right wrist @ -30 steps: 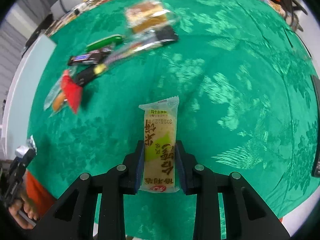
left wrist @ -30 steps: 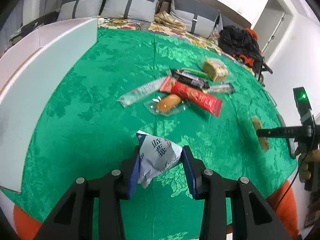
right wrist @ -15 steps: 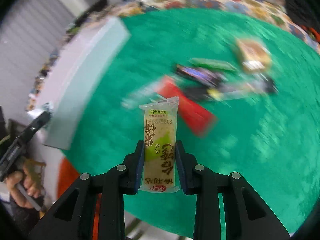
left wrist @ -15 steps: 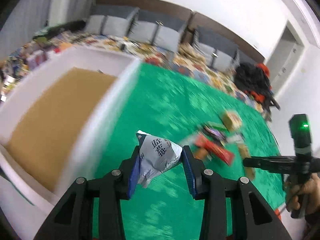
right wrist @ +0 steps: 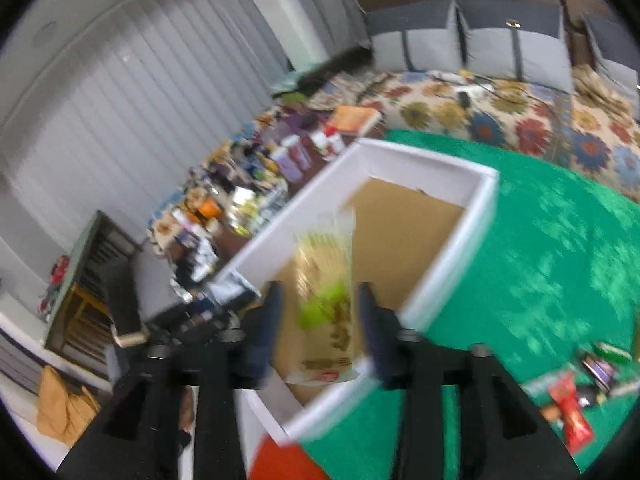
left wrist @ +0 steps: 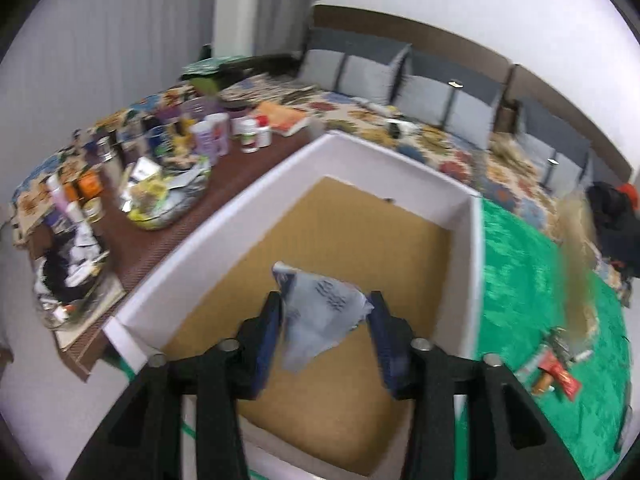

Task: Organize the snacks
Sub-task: 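Carry both snacks into the white box and open both tools, then return both tools over the remaining snacks on the sheet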

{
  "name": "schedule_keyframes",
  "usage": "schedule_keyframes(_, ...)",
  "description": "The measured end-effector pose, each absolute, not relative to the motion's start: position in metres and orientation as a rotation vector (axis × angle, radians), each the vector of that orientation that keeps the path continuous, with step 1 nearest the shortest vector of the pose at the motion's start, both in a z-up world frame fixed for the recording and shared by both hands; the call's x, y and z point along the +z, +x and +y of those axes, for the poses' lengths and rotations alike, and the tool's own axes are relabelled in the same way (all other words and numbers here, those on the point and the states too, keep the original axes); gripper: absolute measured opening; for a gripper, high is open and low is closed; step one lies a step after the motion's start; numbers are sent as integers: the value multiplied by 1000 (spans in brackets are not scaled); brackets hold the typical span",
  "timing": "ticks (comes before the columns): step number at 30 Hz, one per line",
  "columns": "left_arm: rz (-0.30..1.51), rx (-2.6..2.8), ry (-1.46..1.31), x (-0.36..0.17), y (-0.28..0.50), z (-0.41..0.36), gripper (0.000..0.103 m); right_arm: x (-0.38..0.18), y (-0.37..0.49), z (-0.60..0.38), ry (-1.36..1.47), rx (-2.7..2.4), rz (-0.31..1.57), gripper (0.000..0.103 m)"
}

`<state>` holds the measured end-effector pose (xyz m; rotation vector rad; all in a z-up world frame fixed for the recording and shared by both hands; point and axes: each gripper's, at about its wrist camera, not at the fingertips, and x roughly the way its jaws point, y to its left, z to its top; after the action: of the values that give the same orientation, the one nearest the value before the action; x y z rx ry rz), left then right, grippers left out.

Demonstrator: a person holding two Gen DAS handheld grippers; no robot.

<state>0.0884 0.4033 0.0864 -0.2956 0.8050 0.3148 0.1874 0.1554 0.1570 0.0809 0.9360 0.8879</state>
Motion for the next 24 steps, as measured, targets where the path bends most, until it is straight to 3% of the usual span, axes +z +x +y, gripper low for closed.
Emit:
schedule_keyframes(1,806,345,-292,85,87,408,83,160,189,158,95,884,919,72)
schedule_keyframes(3,773,396,-279,85,79,412,92,165,188,156,130,877,888,72)
schedule_keyframes(9,725,307,-321,85,70,387,92,180,183,115,79,793,718,72)
schedule_keyframes(13,707,152,-278,94,69,322,92,171,184,72,-11,682,626,76)
schedule_keyframes(19,722,-97,-207,82,68,199,102,97,183,-30,-144,467,688,76)
schedule_keyframes(24,846,-193,-227,7,79,109,102,12,155,-141,-188,233,789,76)
